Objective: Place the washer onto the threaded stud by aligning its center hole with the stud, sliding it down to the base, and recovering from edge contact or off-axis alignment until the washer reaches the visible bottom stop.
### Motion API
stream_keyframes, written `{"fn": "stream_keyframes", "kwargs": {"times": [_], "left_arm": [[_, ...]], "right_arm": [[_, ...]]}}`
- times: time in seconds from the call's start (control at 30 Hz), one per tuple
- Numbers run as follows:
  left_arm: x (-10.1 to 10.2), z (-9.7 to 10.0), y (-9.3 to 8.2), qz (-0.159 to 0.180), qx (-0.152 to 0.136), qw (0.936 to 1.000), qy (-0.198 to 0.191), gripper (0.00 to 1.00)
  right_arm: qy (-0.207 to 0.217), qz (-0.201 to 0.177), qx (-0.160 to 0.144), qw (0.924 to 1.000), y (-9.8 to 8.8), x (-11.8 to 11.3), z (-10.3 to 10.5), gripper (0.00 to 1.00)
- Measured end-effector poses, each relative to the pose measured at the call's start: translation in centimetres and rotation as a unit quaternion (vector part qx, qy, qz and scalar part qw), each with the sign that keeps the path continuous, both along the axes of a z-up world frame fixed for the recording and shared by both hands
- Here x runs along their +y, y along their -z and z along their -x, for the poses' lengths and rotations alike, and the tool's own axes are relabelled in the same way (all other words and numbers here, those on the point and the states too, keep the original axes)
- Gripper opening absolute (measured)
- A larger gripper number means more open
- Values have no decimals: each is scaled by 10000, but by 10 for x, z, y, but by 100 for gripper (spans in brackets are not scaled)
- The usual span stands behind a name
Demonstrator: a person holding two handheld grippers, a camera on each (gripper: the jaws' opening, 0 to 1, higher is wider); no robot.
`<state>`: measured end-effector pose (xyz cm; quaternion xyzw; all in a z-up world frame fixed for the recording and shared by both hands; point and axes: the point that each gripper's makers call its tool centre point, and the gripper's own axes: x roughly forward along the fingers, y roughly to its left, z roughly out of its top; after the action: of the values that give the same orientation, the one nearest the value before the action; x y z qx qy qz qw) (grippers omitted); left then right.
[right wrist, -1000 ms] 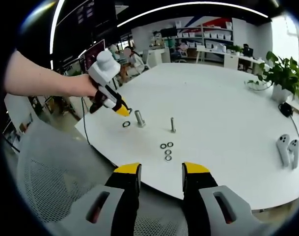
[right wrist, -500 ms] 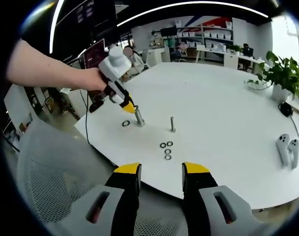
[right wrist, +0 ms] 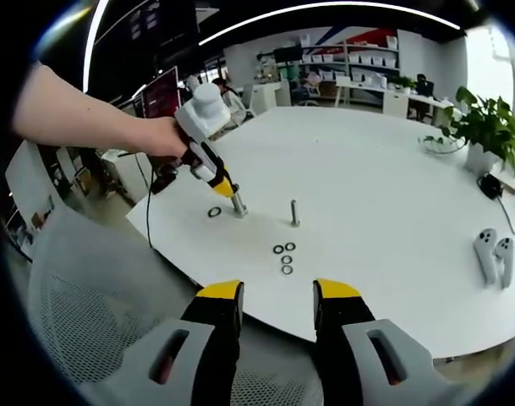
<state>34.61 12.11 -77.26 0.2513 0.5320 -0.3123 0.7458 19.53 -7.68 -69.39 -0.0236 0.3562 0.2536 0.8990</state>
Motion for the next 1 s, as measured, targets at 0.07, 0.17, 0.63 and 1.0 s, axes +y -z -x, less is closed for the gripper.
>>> {"fn": "stream_keyframes", "kwargs": {"times": [0.07,0.17,0.63,1.0], "left_arm": [[-1,-1,1,-15,5,10000,22,19],[-2,-1,4,-65,29,9999,101,19],[-3,0,33,-334,141,9983,458,19],[-1,0,48,-430,242,9974,531,19]], "right_arm": [[15,9,17,10000,1,-1,0,35],[38,14,2,10000,0,-2,-1,35],[163,94,57,9998,3,-7,-1,35],[260,105,89,9996,4,-10,-2,35]]}}
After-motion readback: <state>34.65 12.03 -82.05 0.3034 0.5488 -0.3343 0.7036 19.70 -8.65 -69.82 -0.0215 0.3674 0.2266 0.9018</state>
